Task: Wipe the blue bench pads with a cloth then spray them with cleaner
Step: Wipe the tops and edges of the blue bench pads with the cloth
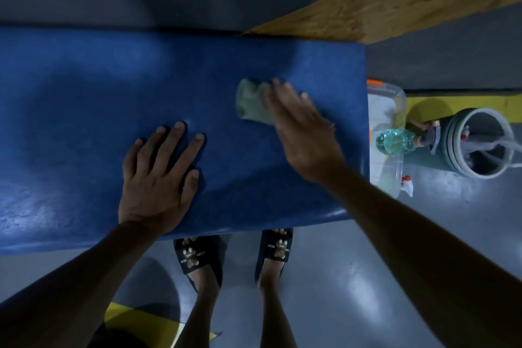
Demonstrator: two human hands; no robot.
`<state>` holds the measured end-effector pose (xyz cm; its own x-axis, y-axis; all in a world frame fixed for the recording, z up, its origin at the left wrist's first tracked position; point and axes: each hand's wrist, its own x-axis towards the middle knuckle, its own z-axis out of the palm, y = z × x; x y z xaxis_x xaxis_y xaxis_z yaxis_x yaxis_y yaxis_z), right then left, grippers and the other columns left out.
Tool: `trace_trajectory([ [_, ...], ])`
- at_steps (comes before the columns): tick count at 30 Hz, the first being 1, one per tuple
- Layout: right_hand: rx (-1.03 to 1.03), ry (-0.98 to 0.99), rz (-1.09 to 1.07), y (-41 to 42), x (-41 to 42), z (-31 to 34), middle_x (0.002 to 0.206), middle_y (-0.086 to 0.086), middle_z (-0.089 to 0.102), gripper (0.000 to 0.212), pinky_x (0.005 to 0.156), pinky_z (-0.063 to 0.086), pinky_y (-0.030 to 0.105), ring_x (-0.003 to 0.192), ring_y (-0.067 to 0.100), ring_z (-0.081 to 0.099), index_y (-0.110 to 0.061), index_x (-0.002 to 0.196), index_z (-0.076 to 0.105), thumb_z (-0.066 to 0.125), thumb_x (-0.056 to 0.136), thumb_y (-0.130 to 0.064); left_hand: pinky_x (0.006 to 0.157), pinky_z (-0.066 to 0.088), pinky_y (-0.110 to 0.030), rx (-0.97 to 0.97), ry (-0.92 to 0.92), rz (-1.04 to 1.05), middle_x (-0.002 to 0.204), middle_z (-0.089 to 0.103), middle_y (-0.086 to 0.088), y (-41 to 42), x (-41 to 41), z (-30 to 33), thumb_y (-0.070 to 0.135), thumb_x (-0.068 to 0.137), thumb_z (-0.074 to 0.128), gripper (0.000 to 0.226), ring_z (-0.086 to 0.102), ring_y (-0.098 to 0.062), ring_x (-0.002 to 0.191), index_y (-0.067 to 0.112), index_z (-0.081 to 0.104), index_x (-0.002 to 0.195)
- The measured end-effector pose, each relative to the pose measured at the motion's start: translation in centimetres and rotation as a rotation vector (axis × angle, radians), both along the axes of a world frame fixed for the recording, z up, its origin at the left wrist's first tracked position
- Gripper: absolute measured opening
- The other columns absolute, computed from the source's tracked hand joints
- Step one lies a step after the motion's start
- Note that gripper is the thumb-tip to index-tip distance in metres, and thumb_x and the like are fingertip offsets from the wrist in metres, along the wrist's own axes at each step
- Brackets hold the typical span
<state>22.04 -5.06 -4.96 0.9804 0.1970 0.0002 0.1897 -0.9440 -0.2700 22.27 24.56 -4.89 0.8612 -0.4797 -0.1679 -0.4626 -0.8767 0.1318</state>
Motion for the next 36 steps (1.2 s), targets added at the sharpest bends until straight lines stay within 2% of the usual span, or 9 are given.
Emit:
trace_trajectory([
  [5, 0.177, -0.045, -0.478, -7.8, 1.5, -0.6, 0.164, 0.018, 0.021, 0.054, 0.122, 0.023, 0.049, 0.152, 0.030, 0.021, -0.003, 0.157, 0.021, 0.033, 0.106, -0.015, 0.119, 0.014, -0.052, -0.002, -0.015, -0.003, 0.162, 0.026, -0.006, 0.1, 0.0, -0.1, 0.045, 0.099, 0.030, 0.058, 0.026, -0.034, 0.145, 0.029, 0.030, 0.154],
  [11, 0.446, 0.103, -1.181, -8.2, 6.1, -0.7, 0.150, 0.017, 0.045, 0.056, 0.112, 0.038, 0.047, 0.134, 0.035, 0.045, -0.018, 0.154, 0.032, 0.029, 0.100, -0.034, 0.119, 0.011, -0.052, -0.004, -0.003, -0.003, 0.162, 0.024, -0.006, 0.0, 0.1, -0.2, 0.046, 0.098, 0.029, 0.059, 0.025, -0.036, 0.146, 0.029, 0.028, 0.155],
  [14, 0.321, -0.018, -1.057, -6.0, 5.0, 0.0, 0.157, 0.014, 0.039, 0.063, 0.117, 0.033, 0.041, 0.141, 0.030, 0.042, -0.011, 0.156, 0.029, 0.027, 0.099, -0.037, 0.119, 0.013, -0.053, 0.008, -0.008, -0.003, 0.162, 0.024, -0.006, 0.0, 0.1, -0.2, 0.046, 0.099, 0.029, 0.058, 0.025, -0.036, 0.145, 0.029, 0.029, 0.154],
  [19, 0.047, 0.020, -0.284, -4.9, 2.9, 0.2, 0.164, 0.012, 0.025, 0.052, 0.124, 0.019, 0.043, 0.152, 0.028, 0.023, -0.008, 0.156, 0.027, 0.034, 0.105, -0.014, 0.120, 0.012, -0.052, -0.001, 0.003, -0.001, 0.162, 0.026, -0.007, -0.1, 0.1, -0.1, 0.045, 0.098, 0.030, 0.058, 0.027, -0.036, 0.145, 0.028, 0.031, 0.153],
  [23, 0.172, -0.016, -0.766, -8.9, 5.6, -0.1, 0.157, 0.017, 0.037, 0.051, 0.121, 0.025, 0.036, 0.147, 0.030, 0.033, -0.001, 0.151, 0.036, 0.036, 0.103, -0.019, 0.119, 0.013, -0.053, -0.007, -0.005, -0.007, 0.161, 0.027, -0.008, -0.1, 0.1, 0.0, 0.044, 0.098, 0.029, 0.058, 0.028, -0.036, 0.144, 0.027, 0.032, 0.153],
  [27, 0.256, 0.240, -1.238, -9.8, 8.6, 1.1, 0.137, 0.021, 0.056, 0.041, 0.102, 0.041, 0.037, 0.127, 0.034, 0.053, 0.001, 0.135, 0.052, 0.036, 0.105, -0.022, 0.118, 0.016, -0.054, -0.017, -0.012, -0.007, 0.161, 0.027, -0.008, 0.0, 0.2, -0.2, 0.045, 0.099, 0.029, 0.057, 0.030, -0.036, 0.144, 0.028, 0.033, 0.153],
  [31, 0.211, 0.272, -1.299, -9.4, 9.2, 0.9, 0.145, 0.017, 0.050, 0.042, 0.106, 0.038, 0.036, 0.133, 0.032, 0.049, -0.006, 0.146, 0.043, 0.036, 0.107, -0.020, 0.119, 0.013, -0.052, -0.012, -0.011, -0.015, 0.162, 0.026, -0.007, 0.0, 0.2, -0.3, 0.045, 0.098, 0.029, 0.057, 0.030, -0.036, 0.144, 0.028, 0.032, 0.153],
  [33, 0.214, 0.071, -1.272, -7.9, 8.5, 0.2, 0.148, 0.013, 0.050, 0.047, 0.110, 0.037, 0.037, 0.132, 0.031, 0.050, -0.012, 0.151, 0.039, 0.038, 0.106, -0.021, 0.119, 0.013, -0.052, -0.012, -0.009, -0.013, 0.162, 0.026, -0.007, 0.0, 0.3, -0.4, 0.045, 0.098, 0.029, 0.057, 0.030, -0.035, 0.144, 0.028, 0.032, 0.153],
  [36, 0.118, -0.275, -0.859, -3.3, 6.4, -1.1, 0.150, 0.017, 0.049, 0.049, 0.116, 0.036, 0.047, 0.137, 0.035, 0.048, -0.002, 0.148, 0.043, 0.041, 0.101, -0.013, 0.119, 0.014, -0.052, 0.000, -0.012, -0.017, 0.162, 0.026, -0.007, 0.0, 0.3, -0.4, 0.045, 0.099, 0.029, 0.057, 0.029, -0.035, 0.144, 0.028, 0.032, 0.153],
])
